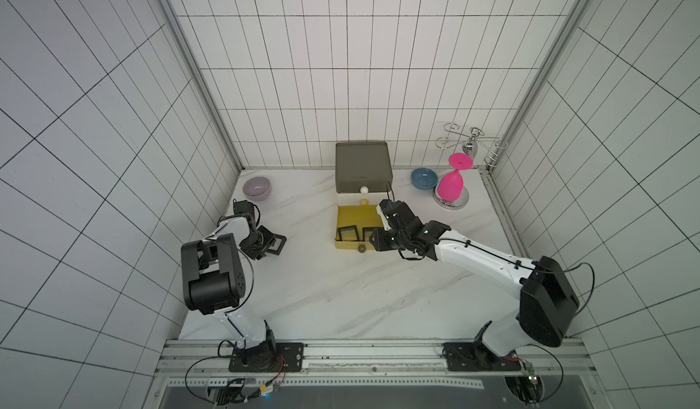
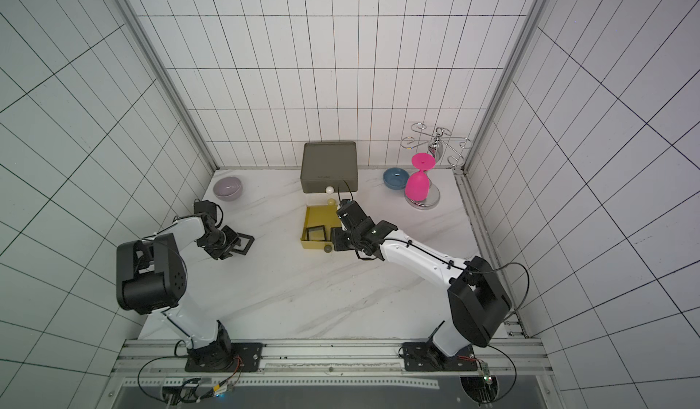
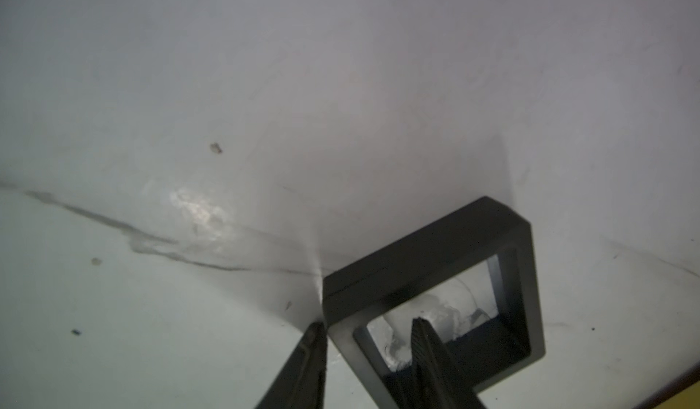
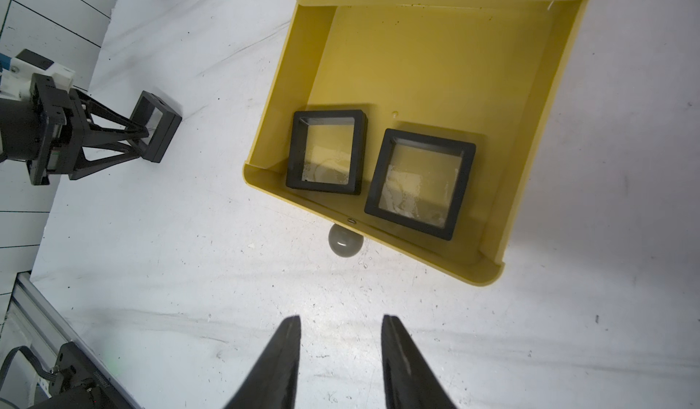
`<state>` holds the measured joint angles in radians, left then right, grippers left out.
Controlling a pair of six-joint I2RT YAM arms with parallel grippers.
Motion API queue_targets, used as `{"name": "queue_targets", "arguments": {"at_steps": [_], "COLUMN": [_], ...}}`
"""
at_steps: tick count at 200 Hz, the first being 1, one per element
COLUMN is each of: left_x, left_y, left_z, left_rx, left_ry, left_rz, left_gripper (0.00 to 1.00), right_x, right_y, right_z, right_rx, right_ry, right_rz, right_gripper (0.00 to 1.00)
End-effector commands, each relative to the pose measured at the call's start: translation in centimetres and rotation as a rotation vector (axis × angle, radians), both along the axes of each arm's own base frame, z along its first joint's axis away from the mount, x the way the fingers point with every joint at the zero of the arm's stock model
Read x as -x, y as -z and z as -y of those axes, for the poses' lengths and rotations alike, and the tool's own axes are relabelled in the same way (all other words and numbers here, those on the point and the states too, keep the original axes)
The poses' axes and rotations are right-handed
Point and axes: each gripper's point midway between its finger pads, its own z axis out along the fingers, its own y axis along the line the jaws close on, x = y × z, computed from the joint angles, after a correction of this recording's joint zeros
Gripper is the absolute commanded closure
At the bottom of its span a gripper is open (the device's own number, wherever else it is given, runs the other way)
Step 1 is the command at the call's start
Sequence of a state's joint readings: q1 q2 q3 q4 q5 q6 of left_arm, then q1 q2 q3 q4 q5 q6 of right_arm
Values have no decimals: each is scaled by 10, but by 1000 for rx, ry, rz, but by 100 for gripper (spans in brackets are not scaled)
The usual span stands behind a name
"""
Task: Place the brooch boxes into the drawer by color
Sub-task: Pick up the brooch box from the center of the board, then place the brooch box in the drawer.
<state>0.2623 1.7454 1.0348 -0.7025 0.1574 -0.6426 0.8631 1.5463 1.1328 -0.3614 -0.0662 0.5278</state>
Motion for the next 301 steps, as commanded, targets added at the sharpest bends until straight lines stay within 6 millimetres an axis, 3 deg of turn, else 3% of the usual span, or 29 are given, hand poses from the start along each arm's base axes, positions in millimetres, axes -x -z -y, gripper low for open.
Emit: {"name": "queue_targets", "arguments": {"at_steps": [1, 27, 62, 106, 134, 172, 206, 246, 301], "left_x": [-11, -10, -8, -15, -30, -49, -61, -61, -55], "left_y": [-2, -1, -7, -39, -84, -148, -175, -166, -122], "left_z": [-1, 0, 3, 24, 61, 129, 184, 235, 281], "left_rx": [-12, -14, -18, -26, -29, -7, 49, 51, 0], "left_ry": [0, 5, 14, 97, 247, 459, 589, 720, 841], "left_rz": [31, 29, 41, 100, 191, 337, 409, 367, 243], "left_gripper": [70, 74, 100, 100, 100, 100, 100, 100, 100], "right_x": [3, 3, 3, 4, 4, 4, 3, 5, 7], "right_y": [4, 6, 5, 3, 0, -8, -14, -13, -7], "right_z": [12, 11, 11, 13, 17, 38, 68, 101, 121], "right_rx": [23, 25, 23, 22, 23, 9, -8, -10, -2], "right_ry": [13, 13, 18, 23, 27, 63, 120, 181, 212], "right_rz": [-7, -13, -15, -14, 0, 26, 39, 41, 22], "right_gripper": [61, 61, 60, 60, 60, 60, 60, 60, 60]}}
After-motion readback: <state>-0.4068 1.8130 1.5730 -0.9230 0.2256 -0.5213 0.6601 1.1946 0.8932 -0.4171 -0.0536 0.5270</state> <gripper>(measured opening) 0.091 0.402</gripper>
